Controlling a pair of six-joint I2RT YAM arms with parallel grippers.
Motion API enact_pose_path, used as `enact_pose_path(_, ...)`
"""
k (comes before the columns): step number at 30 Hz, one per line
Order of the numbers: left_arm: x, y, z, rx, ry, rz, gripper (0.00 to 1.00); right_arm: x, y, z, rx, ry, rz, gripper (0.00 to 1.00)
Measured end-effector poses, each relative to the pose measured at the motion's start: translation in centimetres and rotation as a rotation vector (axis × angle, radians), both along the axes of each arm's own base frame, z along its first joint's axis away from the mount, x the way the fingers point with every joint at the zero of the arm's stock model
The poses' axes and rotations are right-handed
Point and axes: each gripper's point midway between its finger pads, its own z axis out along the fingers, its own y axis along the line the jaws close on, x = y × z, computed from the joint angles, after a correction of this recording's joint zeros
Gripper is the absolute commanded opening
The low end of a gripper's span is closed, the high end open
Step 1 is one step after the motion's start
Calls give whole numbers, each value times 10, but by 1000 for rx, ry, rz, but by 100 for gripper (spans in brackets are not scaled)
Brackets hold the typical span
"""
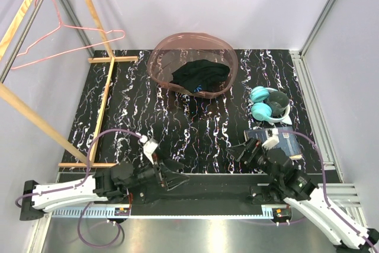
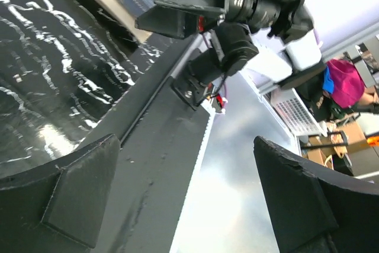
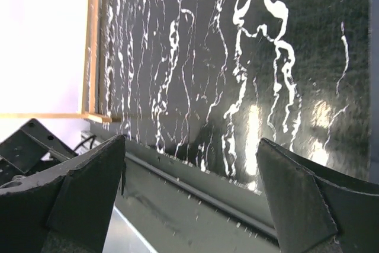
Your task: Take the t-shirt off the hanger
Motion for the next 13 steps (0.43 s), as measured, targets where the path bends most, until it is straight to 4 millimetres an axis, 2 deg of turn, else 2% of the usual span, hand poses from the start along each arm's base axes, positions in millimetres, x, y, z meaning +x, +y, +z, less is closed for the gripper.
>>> enact_pose_path(3, 3, 3, 0, -28, -7, 20, 99, 2, 0, -12, 19, -17, -7, 100)
enact_pose_path(7, 4, 8, 30, -148, -36, 35, 99, 7, 6, -12, 28, -32, -2, 100)
enact_pose_path(10, 6, 11, 43, -196, -53, 48, 99, 11, 11, -1, 72, -74, 2, 100)
enact_pose_path(13, 6, 13, 47, -211, -64, 51, 99, 12, 14, 13, 129, -126, 8, 100)
